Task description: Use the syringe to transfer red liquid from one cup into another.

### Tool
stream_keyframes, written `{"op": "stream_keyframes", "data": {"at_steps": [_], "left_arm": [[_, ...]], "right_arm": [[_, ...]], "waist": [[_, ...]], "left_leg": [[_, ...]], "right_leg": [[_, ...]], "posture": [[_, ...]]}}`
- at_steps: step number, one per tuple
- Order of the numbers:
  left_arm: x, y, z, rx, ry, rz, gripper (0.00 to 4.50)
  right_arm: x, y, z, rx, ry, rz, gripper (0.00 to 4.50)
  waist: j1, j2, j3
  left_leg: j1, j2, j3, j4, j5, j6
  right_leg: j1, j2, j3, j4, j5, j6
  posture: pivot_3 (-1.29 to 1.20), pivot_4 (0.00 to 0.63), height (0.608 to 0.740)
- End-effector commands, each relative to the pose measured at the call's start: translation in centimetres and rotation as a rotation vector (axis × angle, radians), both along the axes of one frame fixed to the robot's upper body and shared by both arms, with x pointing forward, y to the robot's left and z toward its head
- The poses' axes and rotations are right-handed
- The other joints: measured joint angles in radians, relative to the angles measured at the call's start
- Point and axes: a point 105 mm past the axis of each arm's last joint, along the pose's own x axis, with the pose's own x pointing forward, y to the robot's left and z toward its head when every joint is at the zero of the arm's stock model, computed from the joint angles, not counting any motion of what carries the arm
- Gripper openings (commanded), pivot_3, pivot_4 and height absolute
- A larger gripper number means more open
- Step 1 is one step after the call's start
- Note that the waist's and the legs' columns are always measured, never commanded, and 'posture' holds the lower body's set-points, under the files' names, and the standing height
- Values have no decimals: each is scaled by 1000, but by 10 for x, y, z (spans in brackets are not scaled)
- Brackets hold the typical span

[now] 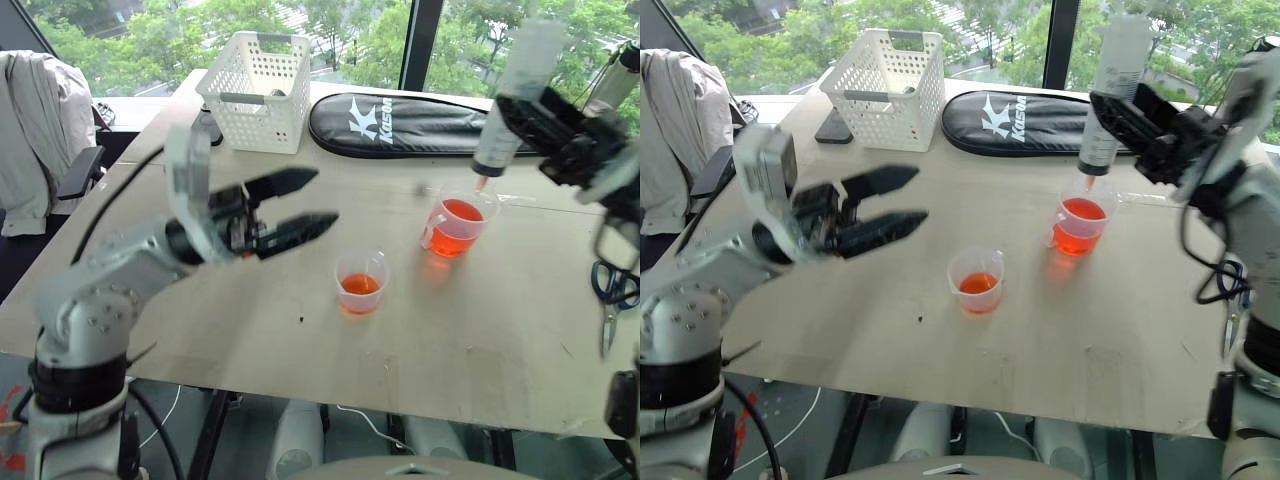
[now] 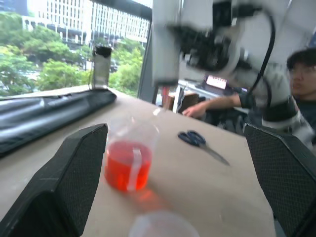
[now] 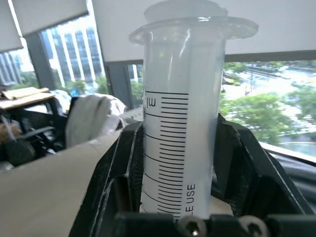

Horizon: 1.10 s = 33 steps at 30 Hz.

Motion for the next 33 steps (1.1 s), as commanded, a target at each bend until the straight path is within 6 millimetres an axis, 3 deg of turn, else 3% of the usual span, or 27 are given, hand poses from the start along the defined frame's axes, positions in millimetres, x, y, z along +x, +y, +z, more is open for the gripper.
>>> {"op": "stream_keyframes", "data": {"at_steps": [1, 6, 13, 20, 23, 26, 33], "left_arm": [[9, -4, 32, -28, -26, 0, 4500], [29, -16, 55, 37, -89, 26, 4500], [47, -14, 70, 123, -206, 68, 4500], [69, -23, 68, 213, -265, 102, 4500], [89, -39, 71, 293, -311, 118, 4500], [106, -52, 77, 313, -332, 123, 4500], [127, -88, 73, 373, -383, 80, 4500]], "right_arm": [[10, 8, 1, -8, -120, -104, 1603], [24, 8, -13, -14, -153, -205, 1603], [15, 7, -11, 1, -212, -249, 1603], [25, 18, -49, 4, -144, -316, 1602], [35, 6, -61, 28, -119, -432, 1602], [38, 6, -59, 38, -140, -474, 1602], [37, 6, -68, 11, -147, -514, 1602]], "waist": [[-1, 0, 0], [3, 1, 1], [-6, 3, 3], [-2, 3, 3], [2, 3, 3], [5, 3, 3], [-4, 3, 3]], "left_leg": [[-1, 0, -1, 0, 0, 0], [-1, -1, -1, -2, 0, 0], [2, 0, 0, -2, 0, 0], [2, 0, 1, -2, 0, 0], [1, -1, 1, 0, 0, 0], [1, -1, 1, 1, 0, 0], [1, -1, 1, -1, 0, 0]], "right_leg": [[0, 0, 0, 0, 0, 0], [-1, 0, -2, 0, 0, 0], [-1, 1, 0, 2, 0, 0], [0, 1, 0, 2, 0, 0], [0, 1, 0, 2, 0, 0], [0, 1, 1, 2, 0, 0], [-1, 1, 2, 2, 0, 0]], "posture": [[0, 150, 724], [0, 150, 724], [0, 150, 724], [0, 150, 724], [0, 150, 724], [0, 150, 724], [0, 150, 724]]}}
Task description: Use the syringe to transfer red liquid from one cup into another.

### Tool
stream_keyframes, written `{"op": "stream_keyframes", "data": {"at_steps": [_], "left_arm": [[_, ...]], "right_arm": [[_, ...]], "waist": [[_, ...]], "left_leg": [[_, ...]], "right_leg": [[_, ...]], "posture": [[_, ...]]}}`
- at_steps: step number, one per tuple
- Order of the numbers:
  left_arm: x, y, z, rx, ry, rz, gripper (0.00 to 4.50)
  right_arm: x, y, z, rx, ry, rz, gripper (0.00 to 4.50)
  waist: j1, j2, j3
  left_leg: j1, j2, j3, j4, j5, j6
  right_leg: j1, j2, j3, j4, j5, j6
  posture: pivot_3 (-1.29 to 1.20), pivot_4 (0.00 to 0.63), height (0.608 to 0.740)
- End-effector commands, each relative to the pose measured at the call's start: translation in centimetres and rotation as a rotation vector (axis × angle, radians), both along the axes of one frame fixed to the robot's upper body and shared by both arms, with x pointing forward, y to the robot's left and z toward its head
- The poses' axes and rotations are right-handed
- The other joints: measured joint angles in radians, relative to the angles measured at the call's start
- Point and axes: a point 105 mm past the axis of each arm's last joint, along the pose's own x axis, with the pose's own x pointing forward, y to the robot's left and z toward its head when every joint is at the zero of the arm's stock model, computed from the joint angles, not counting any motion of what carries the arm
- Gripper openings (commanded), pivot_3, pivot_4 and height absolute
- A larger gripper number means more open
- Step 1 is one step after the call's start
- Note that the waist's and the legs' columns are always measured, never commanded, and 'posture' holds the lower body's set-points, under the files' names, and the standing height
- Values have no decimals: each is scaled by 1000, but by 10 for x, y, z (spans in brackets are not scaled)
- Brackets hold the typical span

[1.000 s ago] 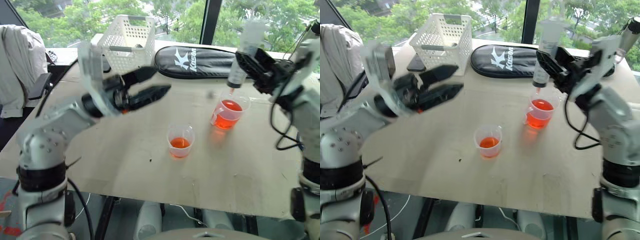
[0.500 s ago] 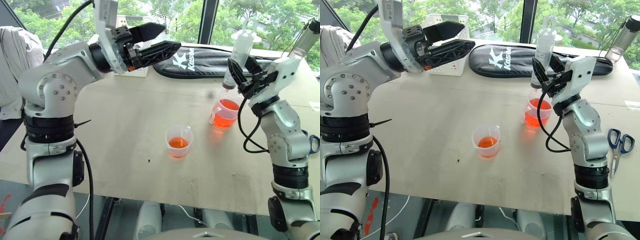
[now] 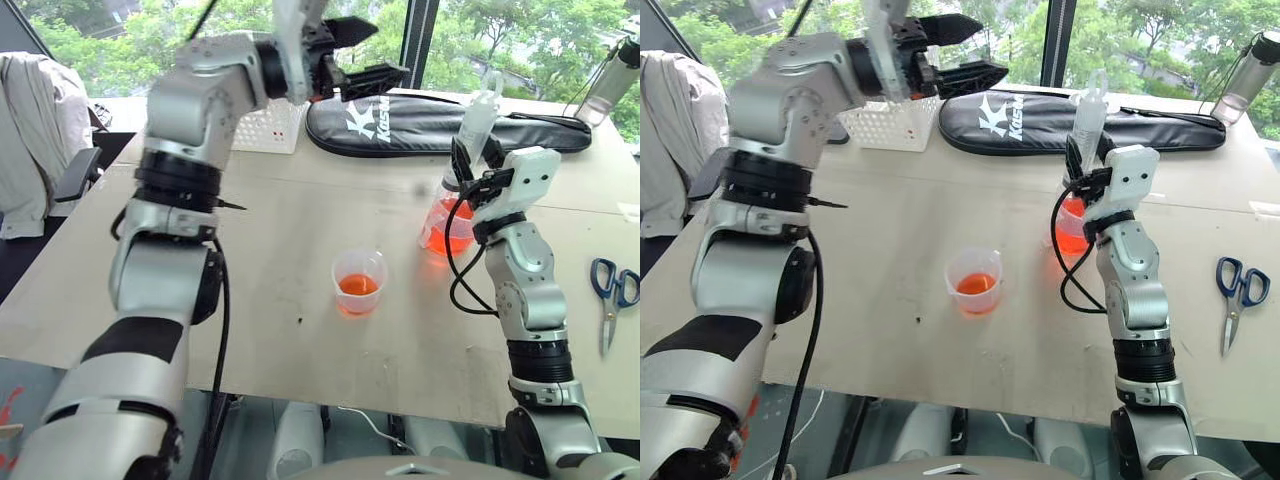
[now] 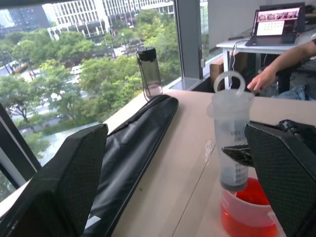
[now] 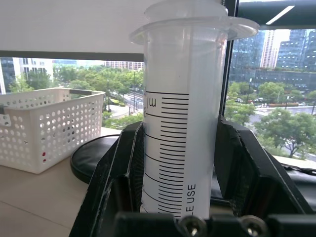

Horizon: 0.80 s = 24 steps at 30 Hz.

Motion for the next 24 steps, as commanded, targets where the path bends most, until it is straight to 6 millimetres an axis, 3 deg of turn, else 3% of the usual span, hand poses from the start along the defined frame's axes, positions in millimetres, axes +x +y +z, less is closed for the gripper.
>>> {"op": "stream_keyframes", "data": {"at_steps": [1, 14, 21, 24], "left_arm": [[2, -17, 14, 31, -91, -28, 4500], [6, -61, 9, 55, -103, -103, 4500], [7, -70, 10, 21, -105, -101, 4500], [8, -74, 5, 21, -108, -92, 4500]], "right_arm": [[-3, -4, 1, -7, -26, -29, 1602], [2, -13, -11, -95, 21, -41, 1602], [-6, -27, 2, -115, 15, -57, 1602], [-12, -24, 4, -119, 31, -14, 1602]], "waist": [[0, 0, 0], [-1, -1, 0], [-1, 0, 1], [-1, 0, 1]], "left_leg": [[0, 0, 0, 0, 0, 0], [-1, 0, 0, 0, 0, 0], [-1, 0, 0, 0, 0, 0], [-2, 0, 0, -1, 0, 0]], "right_leg": [[0, 0, 0, 0, 0, 0], [-1, 0, 1, 0, 0, 0], [-1, 0, 1, 0, 0, 0], [-1, 0, 1, -1, 0, 0]], "posture": [[0, 150, 724], [0, 150, 724], [0, 150, 724], [0, 150, 724]]}}
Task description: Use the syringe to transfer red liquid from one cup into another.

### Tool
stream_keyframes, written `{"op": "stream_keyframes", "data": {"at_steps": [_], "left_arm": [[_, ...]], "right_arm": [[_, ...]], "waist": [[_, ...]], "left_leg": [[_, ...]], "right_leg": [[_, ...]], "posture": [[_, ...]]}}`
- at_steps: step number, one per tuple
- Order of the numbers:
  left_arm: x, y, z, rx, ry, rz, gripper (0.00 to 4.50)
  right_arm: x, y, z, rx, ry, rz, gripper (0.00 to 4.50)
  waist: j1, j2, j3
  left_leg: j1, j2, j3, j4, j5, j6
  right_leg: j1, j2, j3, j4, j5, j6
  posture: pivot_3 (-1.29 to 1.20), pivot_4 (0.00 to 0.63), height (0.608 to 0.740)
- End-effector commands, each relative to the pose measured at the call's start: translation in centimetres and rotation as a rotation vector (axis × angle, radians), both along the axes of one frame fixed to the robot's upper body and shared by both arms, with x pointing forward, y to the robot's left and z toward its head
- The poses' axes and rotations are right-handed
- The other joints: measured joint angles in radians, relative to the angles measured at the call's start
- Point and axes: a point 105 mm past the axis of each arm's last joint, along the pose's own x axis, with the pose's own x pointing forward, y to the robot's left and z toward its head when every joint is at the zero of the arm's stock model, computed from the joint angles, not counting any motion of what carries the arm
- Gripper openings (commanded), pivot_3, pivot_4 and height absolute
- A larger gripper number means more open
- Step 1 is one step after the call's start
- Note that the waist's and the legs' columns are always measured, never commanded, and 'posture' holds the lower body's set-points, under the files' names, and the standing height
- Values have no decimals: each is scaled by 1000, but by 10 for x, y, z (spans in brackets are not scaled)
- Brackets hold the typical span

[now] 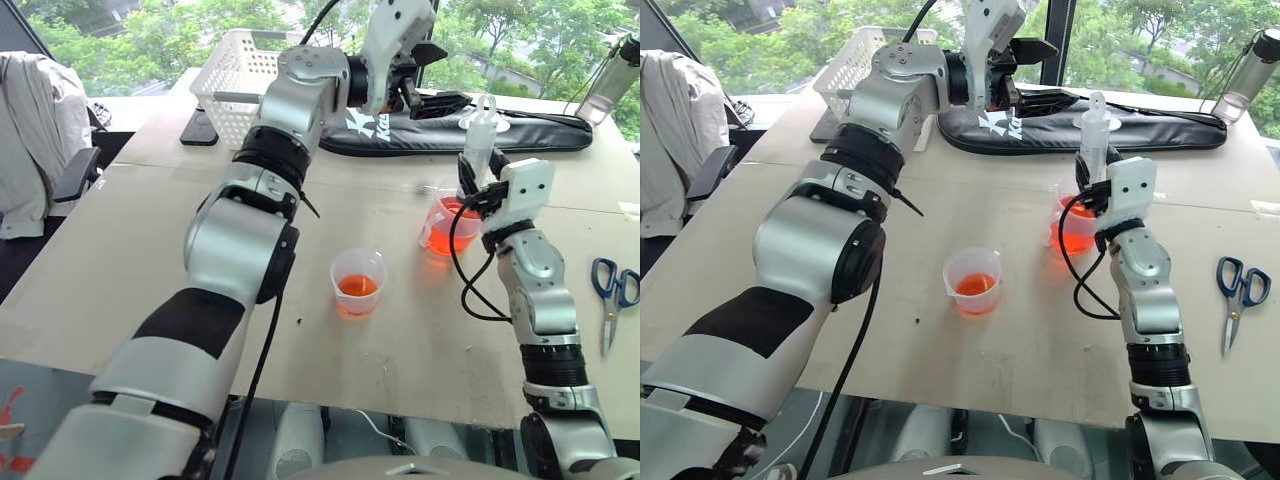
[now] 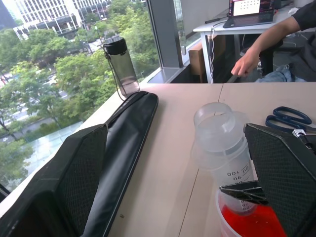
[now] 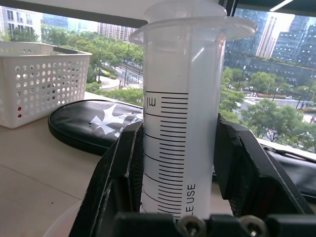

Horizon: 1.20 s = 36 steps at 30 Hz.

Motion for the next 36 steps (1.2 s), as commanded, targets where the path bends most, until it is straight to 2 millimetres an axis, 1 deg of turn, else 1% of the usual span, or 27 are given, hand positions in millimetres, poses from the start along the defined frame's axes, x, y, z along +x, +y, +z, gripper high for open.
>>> {"op": "stream_keyframes", "data": {"at_steps": [1, 4, 9, 12, 19, 26, 29, 32, 34, 36], "left_arm": [[-5, -9, 16, -23, -65, -10, 4500], [-5, -12, 13, -39, -51, -10, 4500], [-5, -16, 13, -46, -53, -5, 4500], [-8, -18, 13, -42, -58, -19, 4500], [-9, -25, 1, 2, -70, -34, 4500], [-11, -34, -6, 39, -106, -40, 4500], [-11, -36, -9, 54, -118, -34, 3645], [-11, -38, -10, 53, -122, -32, 2155], [-11, -39, -9, 44, -124, -34, 1253], [-12, -39, -8, 39, -127, -37, 226]], "right_arm": [[-13, 0, 18, 11, -46, 42, 1602], [-16, 0, 17, 39, -30, 56, 1602], [-21, 10, 17, 47, -33, 107, 1602], [-23, 12, 14, 49, -27, 116, 1602], [-26, 14, 14, 54, -28, 124, 1602], [-28, 16, 13, 53, -23, 128, 1602], [-30, 17, 13, 50, -23, 130, 1602], [-31, 18, 12, 49, -18, 134, 1602], [-32, 19, 11, 47, -11, 135, 1602], [-31, 19, 10, 48, -5, 134, 1602]], "waist": [[0, 0, 0], [1, 0, 0], [0, 0, 0], [-1, 0, 0], [2, 0, 0], [1, 0, 0], [1, 0, 0], [1, 0, 0], [1, 0, 0], [1, 0, 0]], "left_leg": [[0, 0, 0, 0, 0, 0], [-1, 0, -1, 0, 0, 0], [-1, 0, -1, 0, 0, 0], [-1, 0, -1, 0, 0, 0], [-1, 0, -1, 0, 0, 0], [-1, 0, -1, 0, 0, 0], [-1, 0, -1, 0, 0, 0], [-1, 0, -1, 0, 0, 0], [-1, 0, -1, 0, 0, 0], [-1, 0, -1, 0, 0, 0]], "right_leg": [[0, 0, 0, 0, 0, 0], [0, 0, 0, -1, 0, 0], [0, 0, 0, 0, 0, 0], [0, 0, -1, 0, 0, 0], [0, 0, -1, 0, 0, 0], [0, 0, -1, 0, 0, 0], [0, 0, -1, 0, 0, 0], [0, 0, -1, 0, 0, 0], [0, 0, -1, 0, 0, 0], [0, 0, -1, 0, 0, 0]], "posture": [[0, 150, 724], [0, 150, 724], [0, 150, 724], [0, 150, 724], [0, 150, 724], [0, 150, 724], [0, 150, 724], [0, 150, 724], [0, 150, 724], [0, 150, 724]]}}
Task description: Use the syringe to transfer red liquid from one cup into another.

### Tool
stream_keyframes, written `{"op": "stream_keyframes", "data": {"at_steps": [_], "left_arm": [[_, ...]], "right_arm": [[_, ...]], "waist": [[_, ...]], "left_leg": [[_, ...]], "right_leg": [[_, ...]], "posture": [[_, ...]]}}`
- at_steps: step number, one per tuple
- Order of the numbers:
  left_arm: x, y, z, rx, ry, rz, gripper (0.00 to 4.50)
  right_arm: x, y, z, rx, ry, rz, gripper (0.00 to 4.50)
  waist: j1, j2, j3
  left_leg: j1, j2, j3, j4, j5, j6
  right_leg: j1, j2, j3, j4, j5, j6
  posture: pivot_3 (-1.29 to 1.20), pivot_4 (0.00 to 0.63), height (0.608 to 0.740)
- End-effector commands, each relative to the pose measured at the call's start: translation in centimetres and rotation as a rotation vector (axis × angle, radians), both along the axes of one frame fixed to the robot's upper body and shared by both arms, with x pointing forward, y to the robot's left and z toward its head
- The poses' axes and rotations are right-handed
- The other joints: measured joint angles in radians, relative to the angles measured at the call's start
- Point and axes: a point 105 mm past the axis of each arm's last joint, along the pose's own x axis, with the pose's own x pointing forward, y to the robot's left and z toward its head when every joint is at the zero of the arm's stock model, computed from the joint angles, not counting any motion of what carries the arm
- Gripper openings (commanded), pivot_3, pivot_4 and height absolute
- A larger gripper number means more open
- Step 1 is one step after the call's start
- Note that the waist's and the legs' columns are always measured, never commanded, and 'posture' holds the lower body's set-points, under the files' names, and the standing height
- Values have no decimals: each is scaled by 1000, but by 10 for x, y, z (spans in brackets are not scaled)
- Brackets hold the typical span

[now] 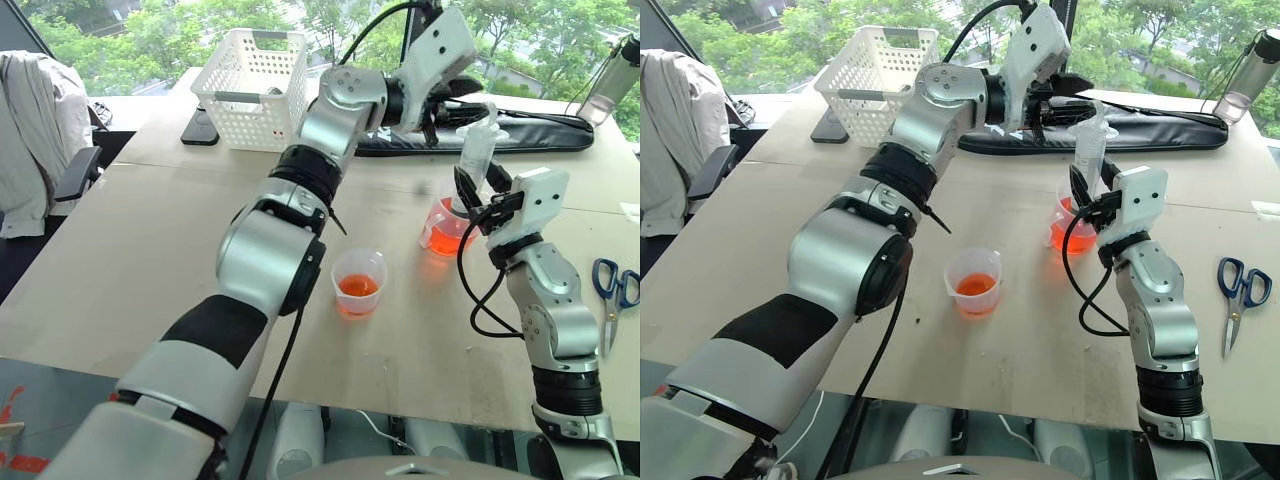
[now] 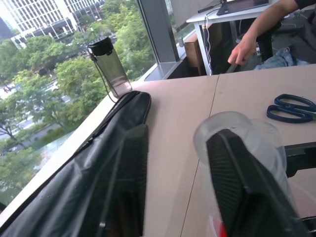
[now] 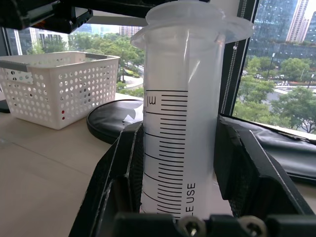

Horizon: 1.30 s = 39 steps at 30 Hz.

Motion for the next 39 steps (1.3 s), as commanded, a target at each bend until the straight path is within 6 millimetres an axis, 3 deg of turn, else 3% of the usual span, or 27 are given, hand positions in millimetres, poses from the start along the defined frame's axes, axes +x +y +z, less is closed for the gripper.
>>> {"op": "stream_keyframes", "data": {"at_steps": [1, 12, 24, 39], "left_arm": [[-3, 0, 17, -40, -61, -2, 0], [-6, -1, 24, -59, -88, -19, 0], [-14, -8, 4, 0, -121, -79, 0], [-9, -2, 26, -56, -138, -30, 0]], "right_arm": [[-9, 5, 12, -1, -50, 25, 1602], [-6, 8, -1, -37, 10, 30, 1602], [-6, 8, -14, -83, 104, 40, 1602], [-7, 8, -13, -78, 117, 44, 1602]], "waist": [[0, 0, 0], [0, 0, 0], [0, 0, 0], [0, 0, 0]], "left_leg": [[0, 0, 0, 0, 0, 0], [0, 0, 0, 0, 0, 0], [0, 0, 0, 0, 0, 0], [0, 0, 0, 1, 0, 0]], "right_leg": [[0, 0, 0, 0, 0, 0], [0, 0, 0, 0, 0, 0], [0, 0, 0, 1, 0, 0], [0, 0, 0, 1, 0, 0]], "posture": [[0, 150, 724], [0, 150, 724], [0, 150, 724], [0, 150, 724]]}}
